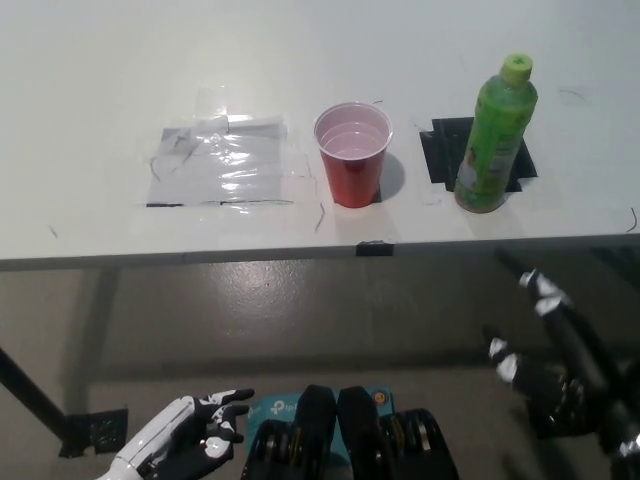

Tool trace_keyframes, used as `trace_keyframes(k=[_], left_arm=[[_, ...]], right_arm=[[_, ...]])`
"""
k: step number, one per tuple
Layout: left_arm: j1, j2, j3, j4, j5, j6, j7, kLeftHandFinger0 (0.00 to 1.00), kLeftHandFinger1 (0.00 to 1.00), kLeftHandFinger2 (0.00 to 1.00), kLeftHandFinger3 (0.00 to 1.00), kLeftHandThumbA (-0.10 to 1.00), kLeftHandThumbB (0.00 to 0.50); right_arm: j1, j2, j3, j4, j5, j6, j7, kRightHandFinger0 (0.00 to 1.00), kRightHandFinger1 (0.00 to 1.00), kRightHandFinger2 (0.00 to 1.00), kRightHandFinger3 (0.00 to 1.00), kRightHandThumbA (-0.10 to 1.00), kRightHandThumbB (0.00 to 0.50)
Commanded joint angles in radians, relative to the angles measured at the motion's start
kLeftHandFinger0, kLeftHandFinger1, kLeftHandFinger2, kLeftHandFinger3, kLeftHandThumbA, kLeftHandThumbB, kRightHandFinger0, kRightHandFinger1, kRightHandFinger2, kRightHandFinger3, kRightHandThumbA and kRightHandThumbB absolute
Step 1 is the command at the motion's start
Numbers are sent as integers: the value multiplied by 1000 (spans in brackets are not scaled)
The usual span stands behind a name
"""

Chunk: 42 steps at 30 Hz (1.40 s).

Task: The robot uses its right hand to pick up a bottle kept in the middle of the desk and tilt it into a cup kept next to it to pour water out

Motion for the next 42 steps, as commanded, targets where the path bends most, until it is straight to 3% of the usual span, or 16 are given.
trace_keyframes(k=[1,4,5,9,13,18,25,30,38,42], left_arm=[[-16,16,10,-33,-15,11,-23,786,918,919,1000,1000,499],[-6,8,9,-36,-11,8,-18,782,915,914,1000,1000,500],[-7,9,10,-32,-10,8,-18,782,914,911,1000,1000,500],[-9,11,7,-29,-10,0,-23,781,917,917,1000,1000,500],[-7,11,5,-31,-6,0,-22,778,913,910,1000,1000,500],[-6,14,2,-39,1,9,-23,782,911,901,1000,1000,498],[-6,19,-3,-42,6,10,-26,780,906,897,1000,1000,489],[-6,25,-22,-40,30,-1,-28,776,896,889,1000,1000,483],[-11,36,-31,-45,32,13,-42,832,938,942,1000,1000,500],[-8,35,-29,-48,31,15,-42,836,936,942,1000,1000,500]], right_arm=[[-104,-21,-65,-7,37,75,24,1000,1000,1000,1000,665,304],[-158,-15,-100,9,33,141,27,1000,1000,1000,1000,827,430],[-206,1,-137,22,53,219,23,1000,1000,1000,1000,891,497],[-265,9,-174,49,31,285,24,1000,1000,1000,1000,999,500],[-332,28,-225,135,33,285,27,1000,1000,1000,1000,1000,500],[-384,65,-243,189,-80,285,48,1000,1000,1000,1000,1000,500],[-481,193,-366,320,-128,285,91,1000,1000,1000,1000,970,500],[-527,238,-434,391,-152,285,91,1000,1000,1000,1000,938,500],[-609,269,-425,502,-193,285,76,1000,1000,1000,1000,969,500],[-647,284,-418,578,-213,285,56,1000,1000,1000,1000,923,500]])
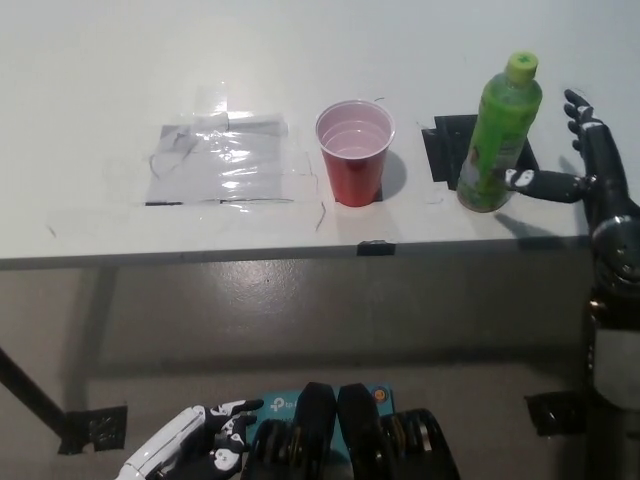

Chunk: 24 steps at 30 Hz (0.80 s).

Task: The robot uses its right hand to pick up a bottle kept in the middle of the desk and tilt it into a cup kept next to it to pour water out

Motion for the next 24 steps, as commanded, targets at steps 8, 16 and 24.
trace_keyframes(k=[8,16,24], left_arm=[[-21,23,-13,-35,2,8,-31,847,948,949,1000,1000,499],[-24,25,-18,-35,3,10,-38,850,950,945,1000,1000,500],[-24,26,-21,-36,11,8,-41,854,949,939,1000,1000,500]], right_arm=[[-102,13,50,91,-16,-1,-44,1000,1000,1000,1000,889,500],[-127,-9,78,203,48,-1,-113,1000,1000,1000,1000,850,500],[-137,-6,102,263,97,-8,-168,1000,1000,1000,1000,852,500]])
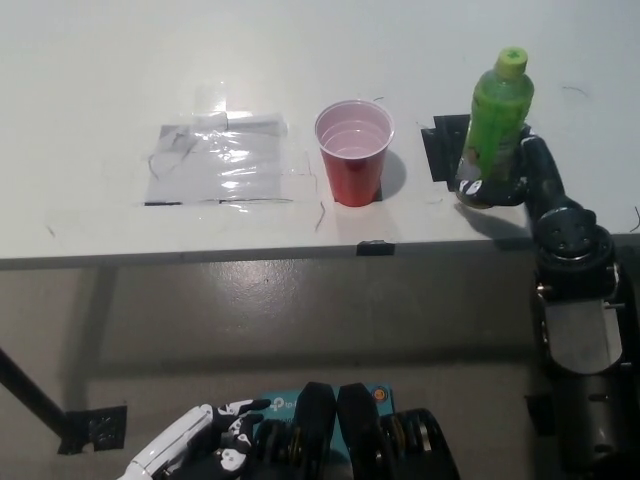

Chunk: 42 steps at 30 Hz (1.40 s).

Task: The robot uses its right hand to pick up a bottle kept in the middle of the desk and tilt it into a cup kept next to it to pour water out

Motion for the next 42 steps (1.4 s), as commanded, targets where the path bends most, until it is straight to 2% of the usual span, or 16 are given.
trace_keyframes(k=[1,9,22,23,24,26,28,29,30,31,32,33,34,35,39,42], left_arm=[[-13,22,-11,-33,9,3,-26,853,949,937,1000,1000,500],[-19,14,-27,-26,16,4,-30,866,958,929,1000,1000,500],[-18,7,-33,-9,3,-7,-38,907,974,946,1000,1000,500],[-18,5,-33,-10,5,-2,-36,909,974,945,1000,1000,500],[-18,5,-33,-8,6,-5,-36,912,975,942,1000,1000,500],[-19,7,-37,-9,9,-9,-39,913,975,939,1000,1000,500],[-19,7,-37,-11,8,-11,-39,912,974,935,1000,1000,500],[-19,7,-37,-11,8,-12,-39,910,973,932,1000,1000,500],[-23,9,-35,-13,6,-10,-40,910,972,932,1000,1000,500],[-25,10,-35,-15,7,-8,-40,909,972,930,1000,1000,500],[-25,10,-34,-15,6,-8,-40,909,972,928,1000,1000,500],[-24,9,-33,-13,3,-9,-40,909,972,928,1000,1000,500],[-30,11,-34,-12,2,-7,-43,909,972,927,1000,1000,500],[-31,10,-34,-13,2,-4,-42,925,973,923,1000,1000,500],[-31,17,-37,-17,8,-9,-44,920,970,928,1000,1000,500],[-33,19,-35,-15,4,-7,-47,914,969,929,1000,1000,500]], right_arm=[[-75,-11,18,6,52,-4,-66,1000,1000,1000,1000,851,500],[-134,2,-15,80,119,-59,-188,1000,1000,1000,1000,789,474],[-220,-29,12,137,143,-67,-288,994,1000,1000,1000,904,395],[-223,-35,21,142,135,-62,-295,740,1000,1000,1000,945,397],[-224,-43,33,155,123,-74,-308,468,769,1000,1000,1000,376],[-223,-45,34,168,136,-86,-318,338,621,933,1000,984,323],[-220,-33,23,180,162,-106,-338,335,633,997,1000,917,267],[-221,-33,29,186,159,-107,-345,427,756,1000,1000,863,176],[-227,-33,33,199,159,-114,-353,526,836,1000,1000,854,192],[-227,-34,38,206,161,-133,-356,602,787,855,1000,795,135],[-222,-34,50,210,154,-161,-367,385,478,512,1000,579,21],[-216,-35,64,214,143,-193,-383,291,370,396,1000,435,4],[-213,-38,71,213,147,-210,-383,13,41,115,1000,51,0],[-213,-39,77,216,148,-223,-392,0,0,1,660,-99,0],[-213,-37,97,212,153,-221,-409,0,0,0,234,-100,0],[-204,-37,95,209,168,-248,-419,0,0,0,134,-100,56]])
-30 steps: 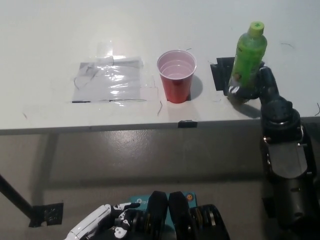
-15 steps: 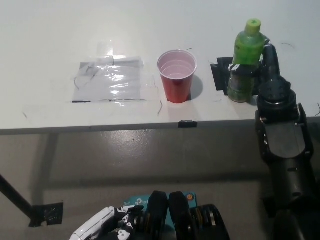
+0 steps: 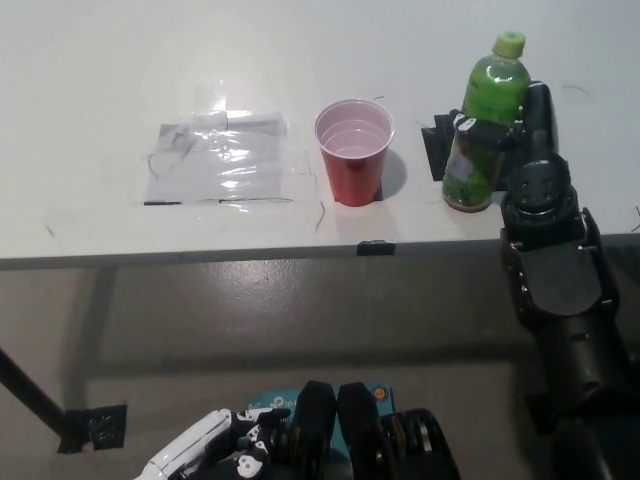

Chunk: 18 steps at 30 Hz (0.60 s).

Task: The robot uses its right hand to pick up a bottle kept in the middle of the desk and tilt it into a cup kept next to it to pour water out

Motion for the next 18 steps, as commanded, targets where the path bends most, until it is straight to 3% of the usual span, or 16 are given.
trace_keyframes(k=[1,6,10,18], left_arm=[[-12,21,5,-20,-4,-10,-24,913,968,928,1000,1000,500],[-12,21,4,-15,-1,-18,-26,913,966,925,1000,1000,500],[-12,19,5,-14,1,-17,-28,916,968,921,1000,1000,500],[-10,29,6,-23,2,-7,-30,910,964,920,1000,1000,500]], right_arm=[[-42,-11,11,-22,21,-115,-57,0,0,0,130,-100,75],[-23,-20,18,-51,32,-115,-38,0,0,0,167,-100,74],[-14,-64,121,-70,-47,-82,0,0,0,0,214,-100,0],[-3,-128,299,-136,-129,-57,31,0,0,4,149,-100,16]])
